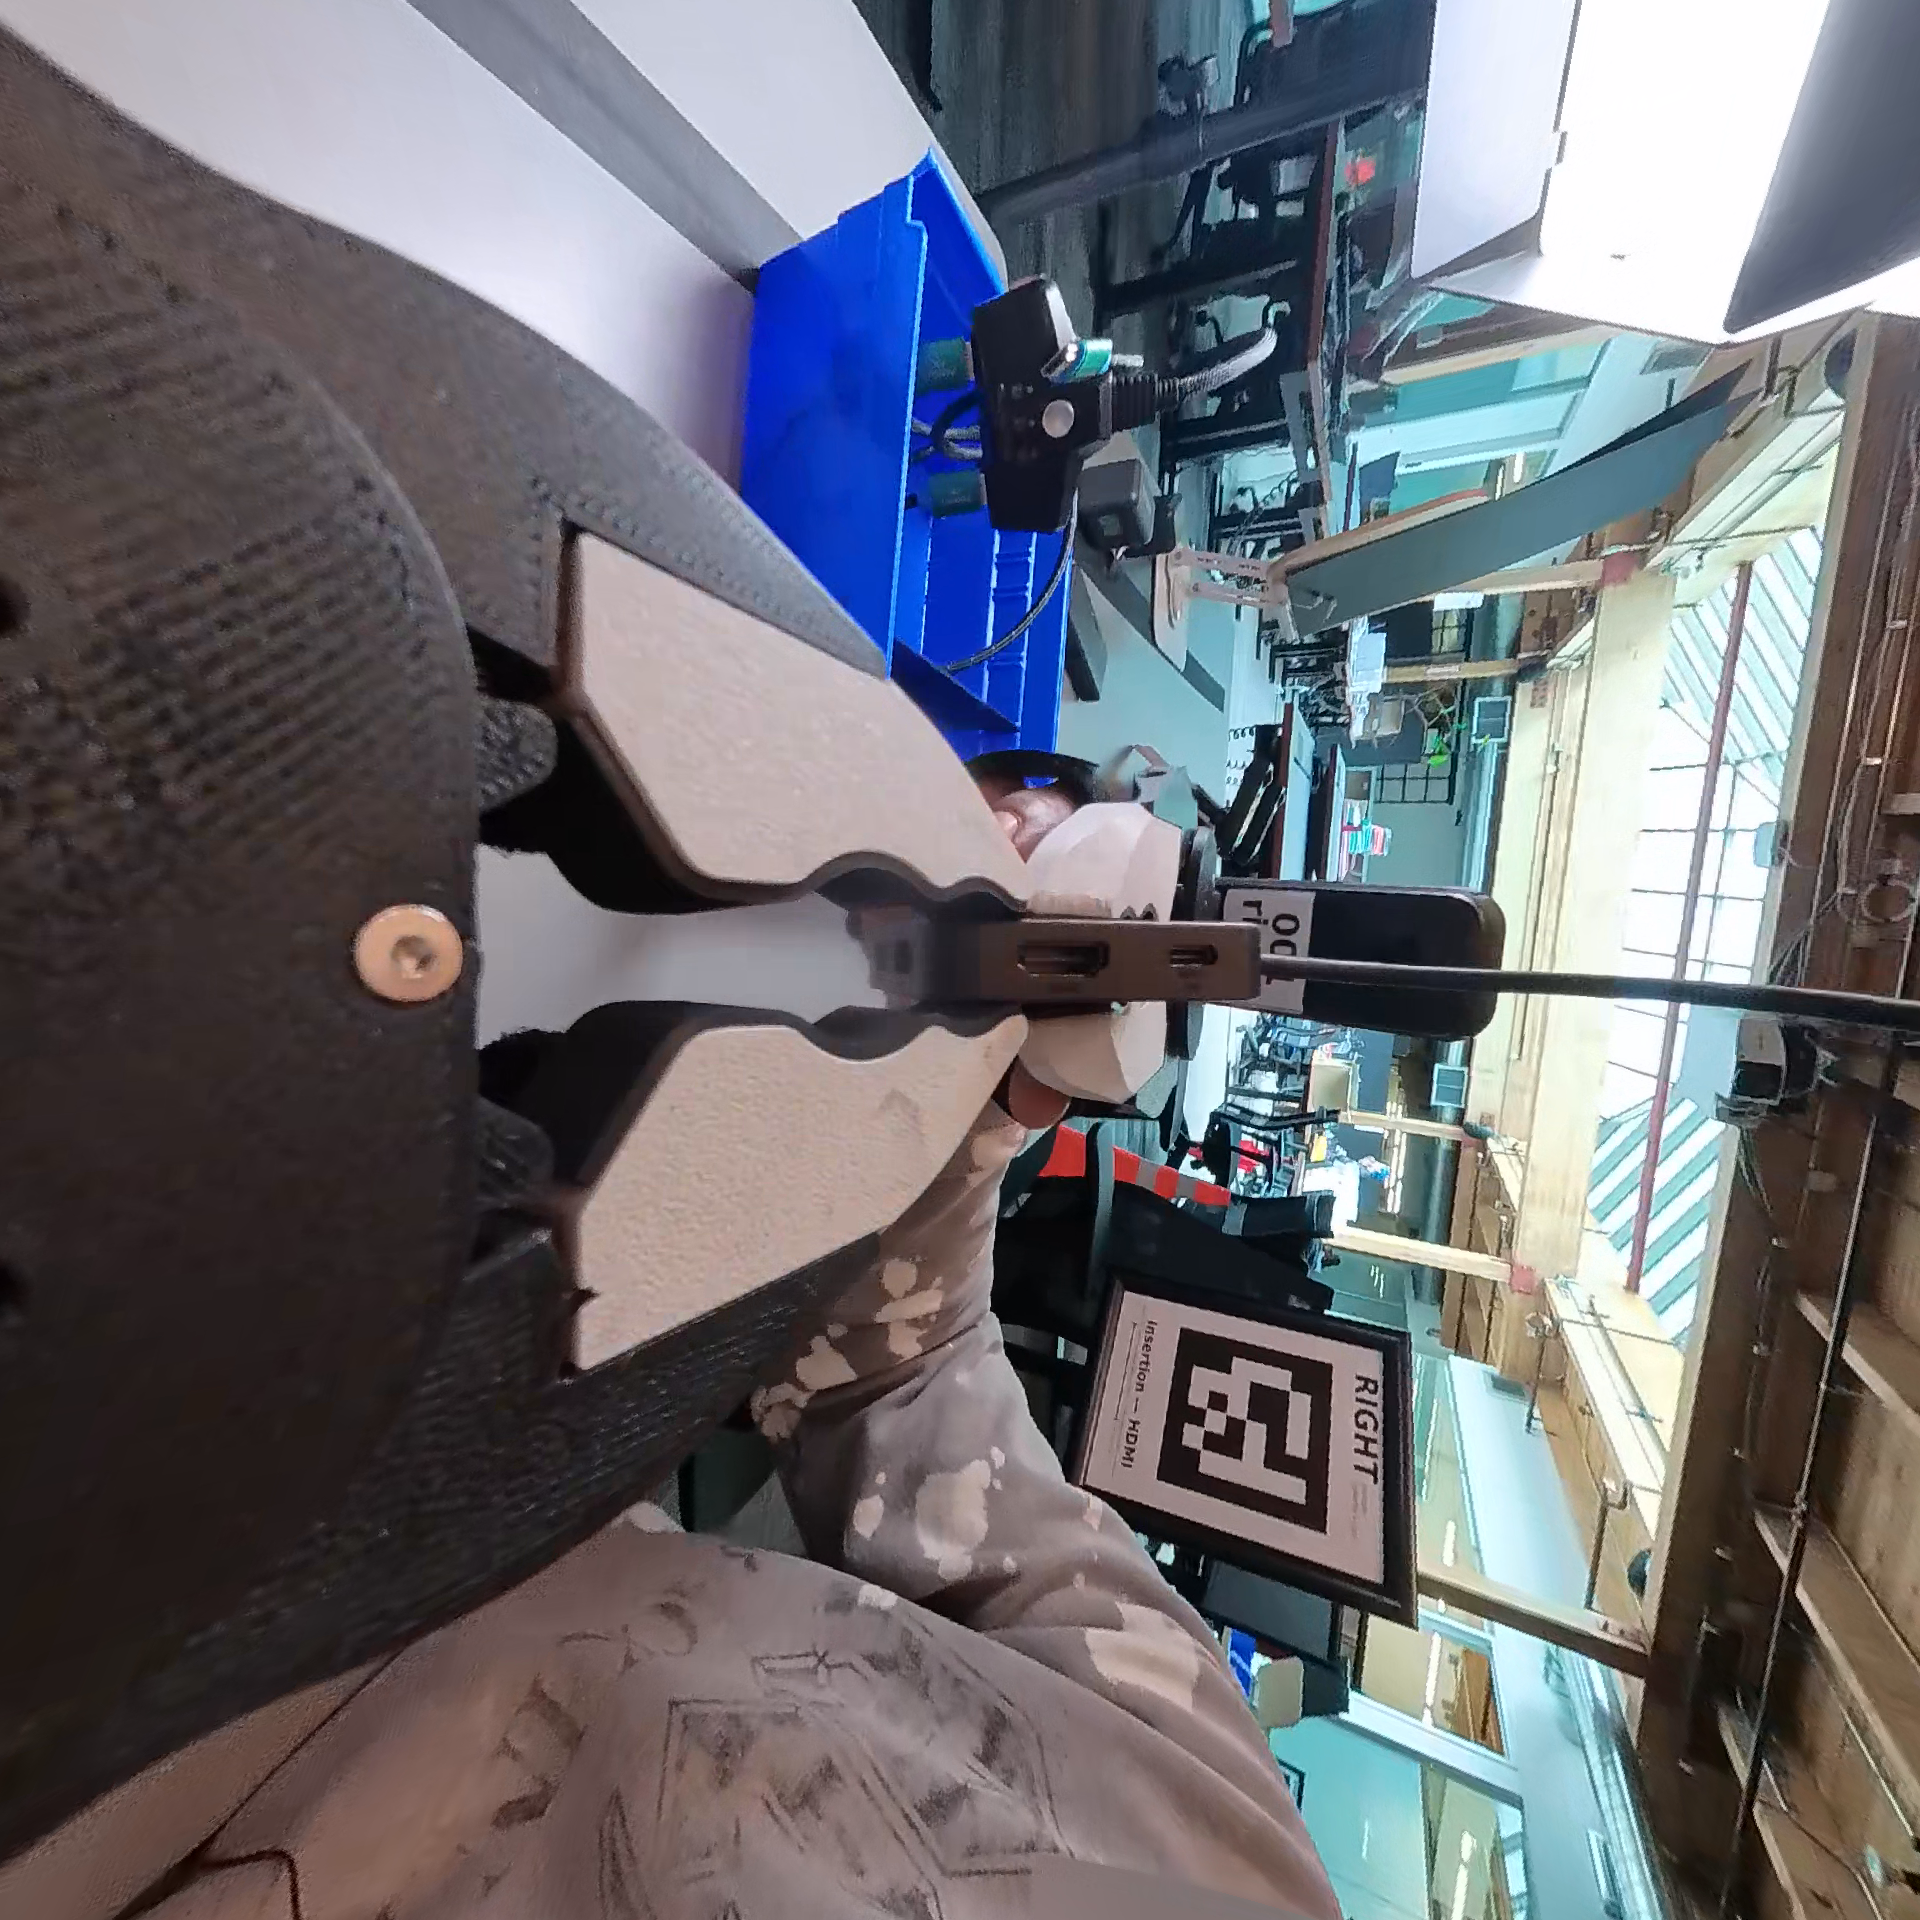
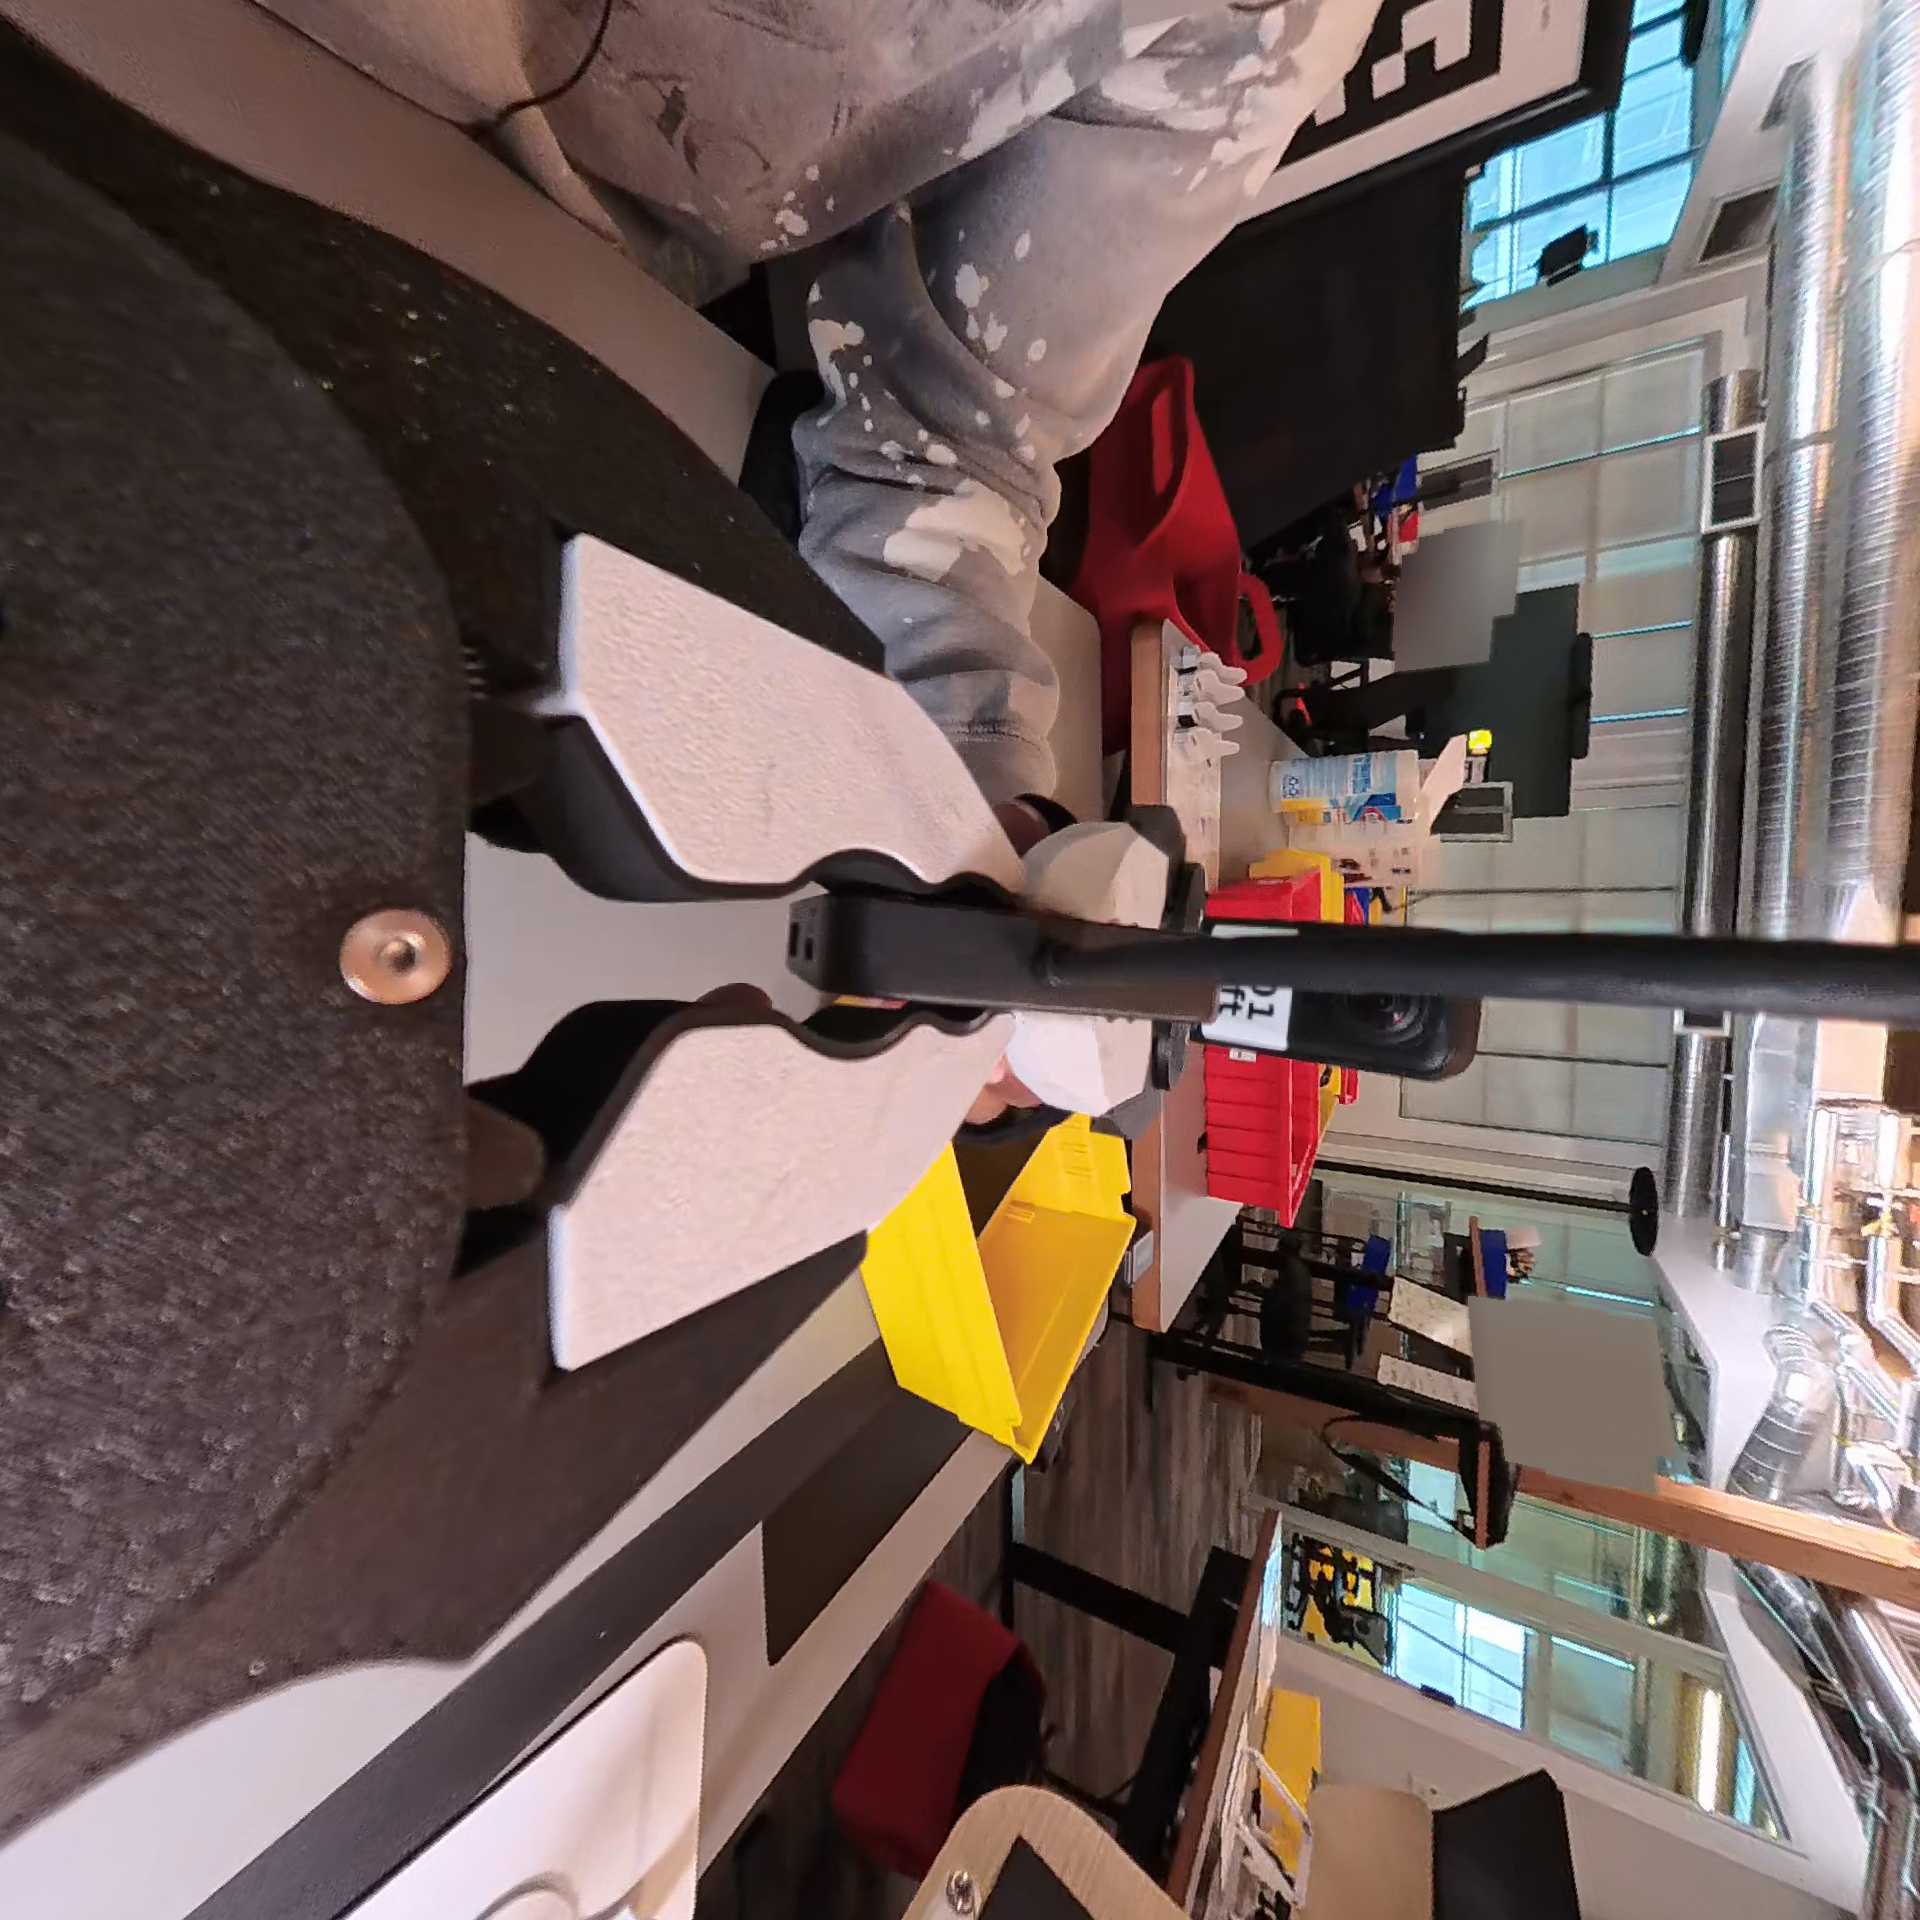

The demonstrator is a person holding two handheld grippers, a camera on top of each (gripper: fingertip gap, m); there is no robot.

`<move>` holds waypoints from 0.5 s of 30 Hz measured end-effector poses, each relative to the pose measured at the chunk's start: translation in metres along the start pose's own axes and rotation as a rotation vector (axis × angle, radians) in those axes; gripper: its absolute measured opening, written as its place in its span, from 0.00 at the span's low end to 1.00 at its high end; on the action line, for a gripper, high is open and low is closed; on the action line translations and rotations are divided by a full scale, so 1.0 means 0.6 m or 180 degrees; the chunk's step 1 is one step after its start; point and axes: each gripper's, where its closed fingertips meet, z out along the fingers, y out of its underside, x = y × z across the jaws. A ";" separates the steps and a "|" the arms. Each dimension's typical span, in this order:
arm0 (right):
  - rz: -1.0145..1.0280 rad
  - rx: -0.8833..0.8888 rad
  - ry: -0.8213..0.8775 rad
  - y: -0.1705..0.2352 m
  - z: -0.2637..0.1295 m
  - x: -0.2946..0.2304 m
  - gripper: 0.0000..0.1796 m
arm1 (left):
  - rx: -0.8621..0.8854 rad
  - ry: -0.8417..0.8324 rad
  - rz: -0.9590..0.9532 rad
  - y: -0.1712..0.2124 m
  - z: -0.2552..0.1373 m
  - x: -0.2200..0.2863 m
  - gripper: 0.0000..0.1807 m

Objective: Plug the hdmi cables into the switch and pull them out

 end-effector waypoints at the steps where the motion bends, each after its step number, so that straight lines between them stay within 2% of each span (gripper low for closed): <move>1: -0.0004 -0.0015 0.0034 0.002 -0.001 0.003 0.08 | 0.0023 -0.0031 0.0011 -0.001 0.000 -0.002 0.08; 6: 0.0003 -0.0043 0.0120 0.001 -0.007 0.014 0.08 | -0.0078 -0.0271 0.0041 -0.002 0.001 -0.014 0.09; 8: 0.0022 0.0016 0.0164 -0.007 -0.016 0.019 0.08 | 0.0002 -0.0412 0.0080 -0.028 -0.019 -0.019 0.13; 12: -0.0034 0.0060 0.0403 -0.027 -0.051 0.039 0.08 | 0.0236 -0.1006 0.0165 -0.109 -0.120 -0.037 0.15; 15: -0.0077 0.0102 0.0601 -0.041 -0.077 0.055 0.08 | -0.0076 -0.1550 0.0080 -0.120 -0.203 -0.058 0.15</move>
